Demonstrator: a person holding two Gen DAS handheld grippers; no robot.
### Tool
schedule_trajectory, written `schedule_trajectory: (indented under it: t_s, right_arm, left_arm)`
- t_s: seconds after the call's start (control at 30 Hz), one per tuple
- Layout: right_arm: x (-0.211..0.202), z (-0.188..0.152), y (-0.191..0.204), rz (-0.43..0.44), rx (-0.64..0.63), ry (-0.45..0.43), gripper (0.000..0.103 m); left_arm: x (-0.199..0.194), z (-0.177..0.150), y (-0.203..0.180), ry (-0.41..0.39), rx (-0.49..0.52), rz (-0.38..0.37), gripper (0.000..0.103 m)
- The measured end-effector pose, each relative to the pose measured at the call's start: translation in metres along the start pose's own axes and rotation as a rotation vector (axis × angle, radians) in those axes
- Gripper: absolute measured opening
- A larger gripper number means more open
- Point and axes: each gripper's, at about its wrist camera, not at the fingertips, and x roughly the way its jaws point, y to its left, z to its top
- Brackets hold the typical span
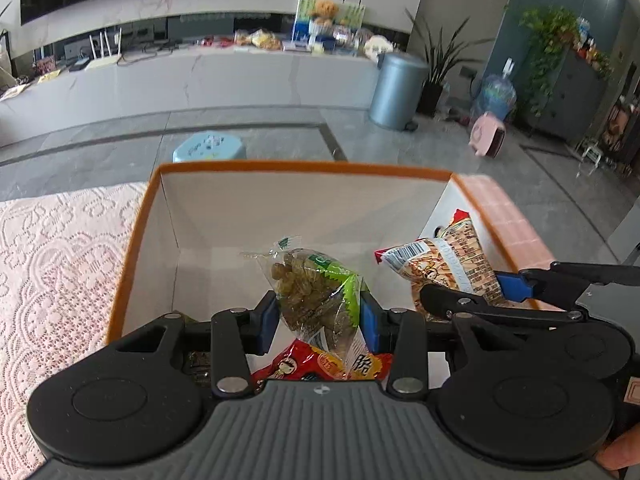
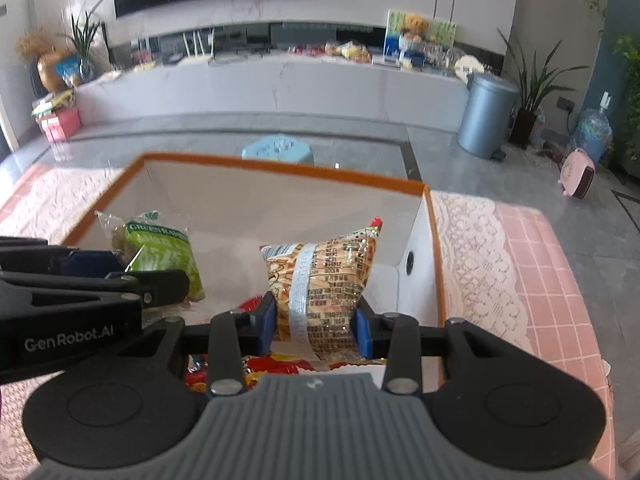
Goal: Organize snacks
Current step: 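Lift both bags and carry them over the orange box, then open both tools to drop the bags into the box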
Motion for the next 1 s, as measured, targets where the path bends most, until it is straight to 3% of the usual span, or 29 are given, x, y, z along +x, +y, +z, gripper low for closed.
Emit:
schedule_trajectory:
  t_s: [0.37,0.6,0.7,0.77,0.83,1.0]
  right_arm:
    - [0.043,-0.005,0.001,-0.012,-0.023,0.155,0.037]
    - [0.048,-0.004,-0.003,-0.017,-0.006,0.188,0.038]
    - [0.045,-0.002,-0.003,-0.023,-0.002,0.189,0.044]
    - [0.039,-0.005,0.001,-0.017,0.000,0.180,0.048]
    - [0.033,-0.004,0.002,-0.020,-0.003,0.164,0.060]
    - [0.013,0.001,0.001,-0.039,0.013,0.111,0.061]
  left_arm:
    - [0.024,-0.007,0.006,0.144,0.003,0.057,0.047]
    - [0.025,-0.013,0.007,0.181,0.016,0.099,0.050]
    - [0.026,-0.014,0.006,0.190,0.002,0.121,0.053]
    - [0.021,-0.016,0.007,0.177,-0.005,0.122,0.061]
    - [0.016,-0.011,0.009,0.154,-0.012,0.138,0.069]
    - [-0.006,-0.005,0.008,0.091,-0.045,0.129,0.075]
